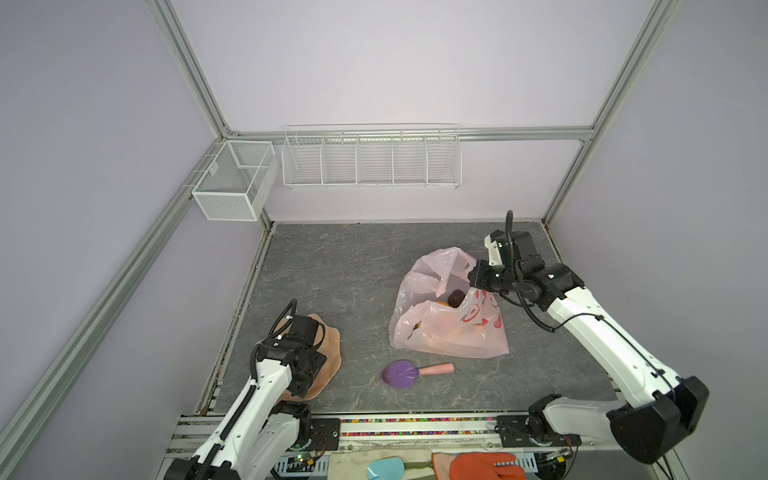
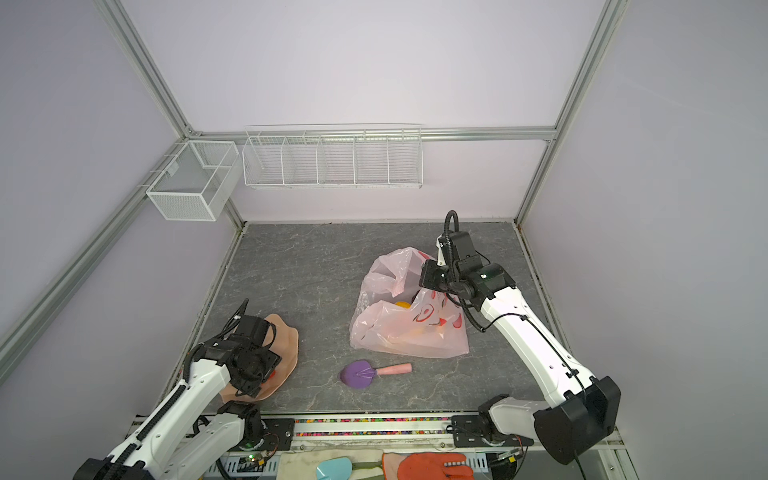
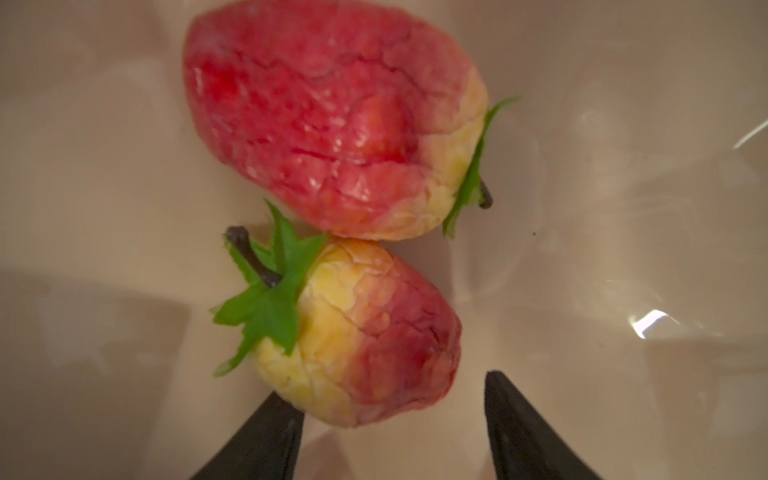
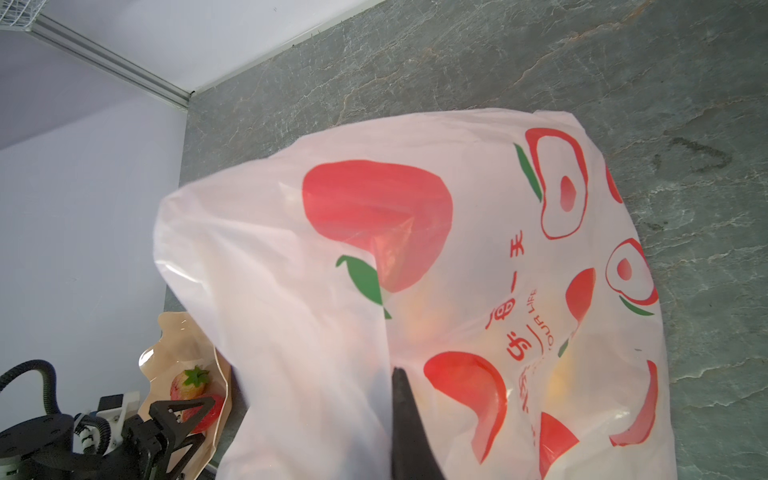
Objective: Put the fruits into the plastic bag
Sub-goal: 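Lower the left gripper onto the strawberry nearest it in the bowl, then align the left gripper around the strawberry and close on it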
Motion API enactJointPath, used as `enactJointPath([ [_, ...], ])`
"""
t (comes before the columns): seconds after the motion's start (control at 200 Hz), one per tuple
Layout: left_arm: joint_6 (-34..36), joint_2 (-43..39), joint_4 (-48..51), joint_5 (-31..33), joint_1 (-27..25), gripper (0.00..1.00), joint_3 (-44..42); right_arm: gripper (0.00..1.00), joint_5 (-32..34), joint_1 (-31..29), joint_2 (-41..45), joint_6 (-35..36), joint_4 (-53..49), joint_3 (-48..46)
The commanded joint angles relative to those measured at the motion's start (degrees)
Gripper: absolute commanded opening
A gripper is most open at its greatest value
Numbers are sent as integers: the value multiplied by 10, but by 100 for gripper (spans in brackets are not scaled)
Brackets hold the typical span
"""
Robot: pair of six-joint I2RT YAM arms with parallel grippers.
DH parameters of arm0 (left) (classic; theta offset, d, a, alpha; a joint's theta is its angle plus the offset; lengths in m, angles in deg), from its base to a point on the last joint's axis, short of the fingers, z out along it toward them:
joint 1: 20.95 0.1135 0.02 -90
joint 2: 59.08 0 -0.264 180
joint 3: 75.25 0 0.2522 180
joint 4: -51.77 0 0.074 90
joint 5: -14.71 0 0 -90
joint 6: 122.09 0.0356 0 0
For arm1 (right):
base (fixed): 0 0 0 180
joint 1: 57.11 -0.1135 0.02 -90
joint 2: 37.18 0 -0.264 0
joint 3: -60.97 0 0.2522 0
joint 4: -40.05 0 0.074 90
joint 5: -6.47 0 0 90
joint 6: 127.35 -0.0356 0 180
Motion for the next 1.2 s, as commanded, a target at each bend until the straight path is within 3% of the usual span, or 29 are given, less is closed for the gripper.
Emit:
enactJointPath([
  [0.0,14,10,-7,12,9,67,-3,6,2,-2,8,-2,-6,-7],
  [0.295,54,42,-42,12,30,53,-6,6,5,-2,8,-1,-7,-8],
  [0.5,86,48,-46,11,30,33,2,6,8,-2,9,0,-9,-7],
  [0.68,144,23,-33,-2,30,28,38,6,8,-2,8,1,-6,-6],
  [0.96,173,-16,-12,-26,30,22,77,6,9,-2,7,0,-6,-5],
  [1.07,173,-19,25,-7,30,28,90,6,9,-2,7,-1,-5,-4],
  [1.12,168,-20,33,7,30,45,88,6,9,-2,8,-1,-5,-5],
  [1.195,146,-25,38,39,31,63,77,6,9,-2,9,-1,-5,-8],
])
